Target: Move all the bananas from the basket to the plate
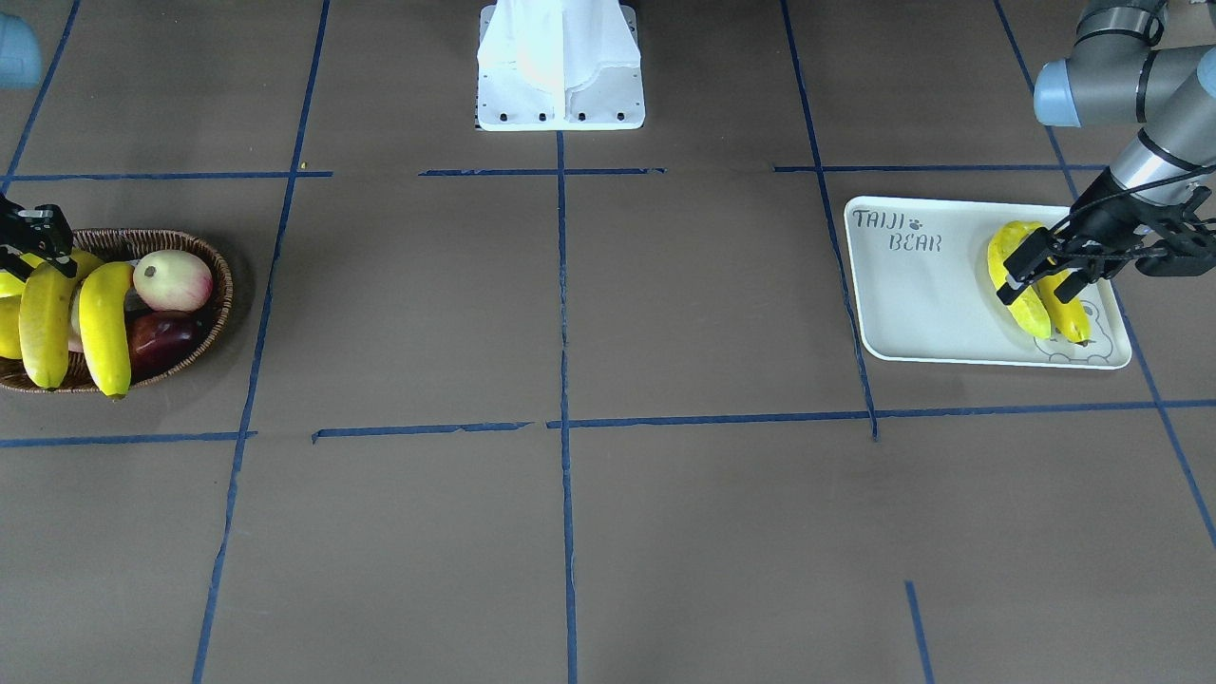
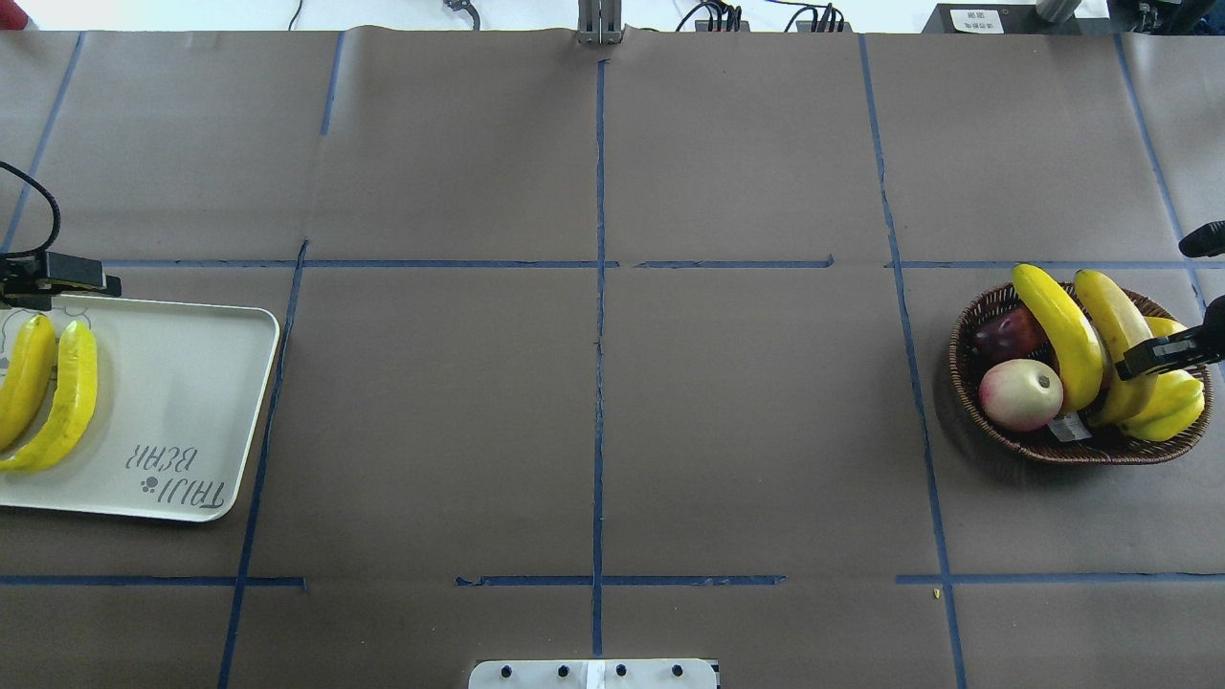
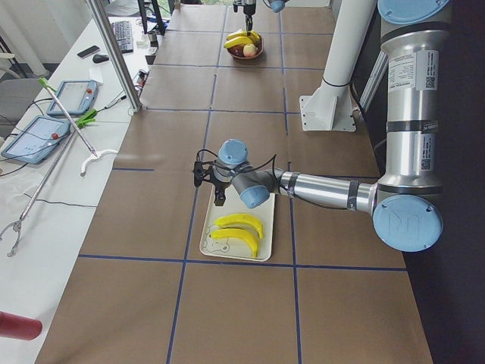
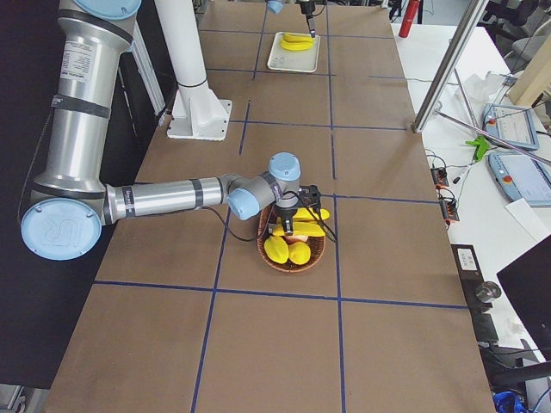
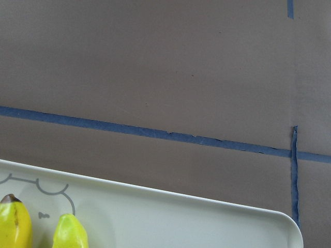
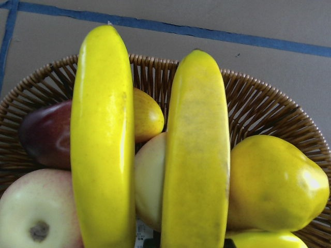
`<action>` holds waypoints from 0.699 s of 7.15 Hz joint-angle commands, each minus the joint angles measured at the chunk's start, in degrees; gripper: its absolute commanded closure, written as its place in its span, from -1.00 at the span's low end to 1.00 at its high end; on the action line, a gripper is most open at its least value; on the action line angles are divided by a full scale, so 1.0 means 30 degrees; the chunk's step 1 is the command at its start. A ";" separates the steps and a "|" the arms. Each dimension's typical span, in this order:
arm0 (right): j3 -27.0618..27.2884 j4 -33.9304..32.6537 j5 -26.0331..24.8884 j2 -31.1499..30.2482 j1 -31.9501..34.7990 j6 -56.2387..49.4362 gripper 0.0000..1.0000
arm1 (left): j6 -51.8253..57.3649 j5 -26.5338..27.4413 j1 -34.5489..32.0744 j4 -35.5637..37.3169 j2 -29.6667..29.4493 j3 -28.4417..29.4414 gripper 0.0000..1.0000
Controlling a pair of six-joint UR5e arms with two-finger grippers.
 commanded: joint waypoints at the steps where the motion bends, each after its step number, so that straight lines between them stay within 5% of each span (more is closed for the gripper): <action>1: 0.0000 0.0000 -0.0012 -0.0012 -0.0001 0.0003 -0.05 | 0.0000 0.0161 0.0031 -0.0001 0.0000 -0.0013 -0.99; 5: -0.0059 -0.0058 -0.0041 -0.0012 -0.0030 0.0003 -0.19 | 0.0000 0.0161 0.0031 -0.0001 0.0000 -0.0013 -0.99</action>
